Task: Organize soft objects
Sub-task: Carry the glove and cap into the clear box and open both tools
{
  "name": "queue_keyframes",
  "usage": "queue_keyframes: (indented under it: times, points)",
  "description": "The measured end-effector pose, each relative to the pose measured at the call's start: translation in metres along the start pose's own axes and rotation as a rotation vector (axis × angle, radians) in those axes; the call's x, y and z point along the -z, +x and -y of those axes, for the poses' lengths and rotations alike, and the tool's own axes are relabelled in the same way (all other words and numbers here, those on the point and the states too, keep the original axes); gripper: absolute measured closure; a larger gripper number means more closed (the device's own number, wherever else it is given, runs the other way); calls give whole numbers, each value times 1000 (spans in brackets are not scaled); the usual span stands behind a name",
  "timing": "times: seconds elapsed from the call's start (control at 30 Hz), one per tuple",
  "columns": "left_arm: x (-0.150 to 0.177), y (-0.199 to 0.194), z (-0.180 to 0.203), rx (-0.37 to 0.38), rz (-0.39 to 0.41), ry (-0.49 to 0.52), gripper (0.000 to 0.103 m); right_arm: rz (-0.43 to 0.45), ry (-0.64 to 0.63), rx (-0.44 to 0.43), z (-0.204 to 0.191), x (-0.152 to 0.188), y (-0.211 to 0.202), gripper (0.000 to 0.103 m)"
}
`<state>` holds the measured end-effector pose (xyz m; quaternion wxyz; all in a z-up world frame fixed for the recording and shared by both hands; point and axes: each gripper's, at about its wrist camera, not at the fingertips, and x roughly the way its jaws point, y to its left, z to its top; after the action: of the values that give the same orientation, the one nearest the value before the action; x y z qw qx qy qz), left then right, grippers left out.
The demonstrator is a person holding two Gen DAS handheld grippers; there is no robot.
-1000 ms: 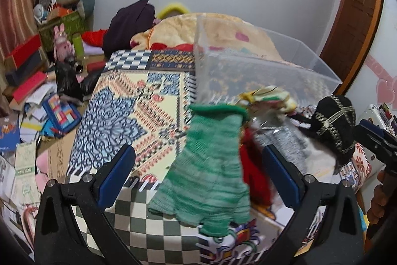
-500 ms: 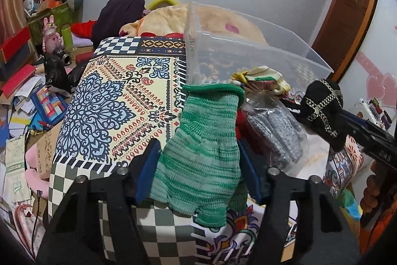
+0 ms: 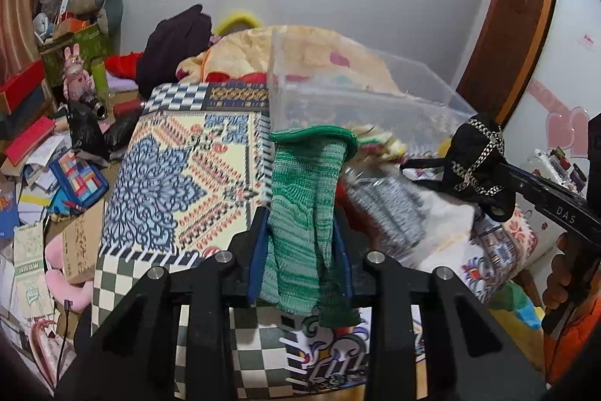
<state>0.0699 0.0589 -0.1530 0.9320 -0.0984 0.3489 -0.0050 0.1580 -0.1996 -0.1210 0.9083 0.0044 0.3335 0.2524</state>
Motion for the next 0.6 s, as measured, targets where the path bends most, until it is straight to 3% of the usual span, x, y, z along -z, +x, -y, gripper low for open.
queue_keyframes:
  times: [0.6]
  points:
    - [-81,-33,34,26,234,67,71,217,-29,-14,-9,-50,-37,82]
